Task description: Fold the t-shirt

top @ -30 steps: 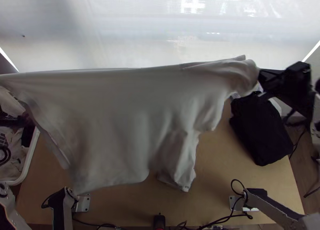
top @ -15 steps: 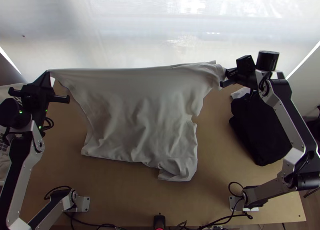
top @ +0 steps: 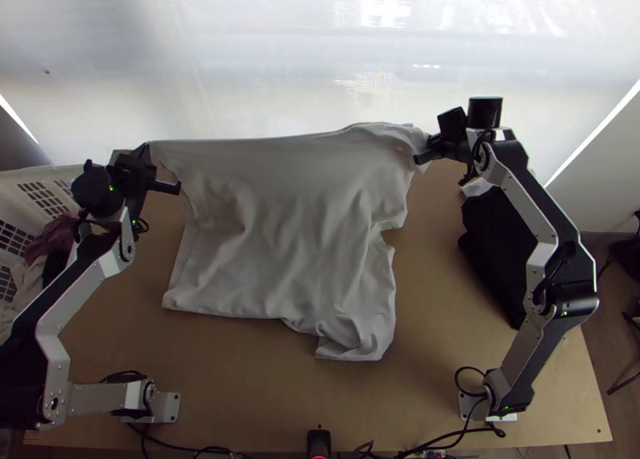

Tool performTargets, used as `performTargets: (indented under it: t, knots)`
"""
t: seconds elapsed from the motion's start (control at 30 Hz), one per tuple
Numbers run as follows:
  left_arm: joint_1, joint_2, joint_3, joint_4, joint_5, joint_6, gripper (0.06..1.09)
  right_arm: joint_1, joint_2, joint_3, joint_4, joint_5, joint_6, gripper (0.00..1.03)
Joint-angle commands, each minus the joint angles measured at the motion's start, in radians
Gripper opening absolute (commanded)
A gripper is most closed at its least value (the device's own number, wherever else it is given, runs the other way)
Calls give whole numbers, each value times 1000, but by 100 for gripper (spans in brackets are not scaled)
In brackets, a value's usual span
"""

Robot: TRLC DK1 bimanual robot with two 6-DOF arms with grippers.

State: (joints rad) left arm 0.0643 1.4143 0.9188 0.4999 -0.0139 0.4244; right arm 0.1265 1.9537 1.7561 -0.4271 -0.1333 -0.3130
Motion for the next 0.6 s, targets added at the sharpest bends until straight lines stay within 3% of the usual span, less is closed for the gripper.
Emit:
performTargets:
  t: [0.0,0.27,0.57]
  knots:
    - [-14,155,57,26,-32,65,10,35,145,118,-7,67,-8,3]
    - [-6,291,135,25,-74,111,10,73,307,350,-81,139,0,3]
    - [-17,391,210,-18,-87,33,10,122,340,391,-61,236,35,3]
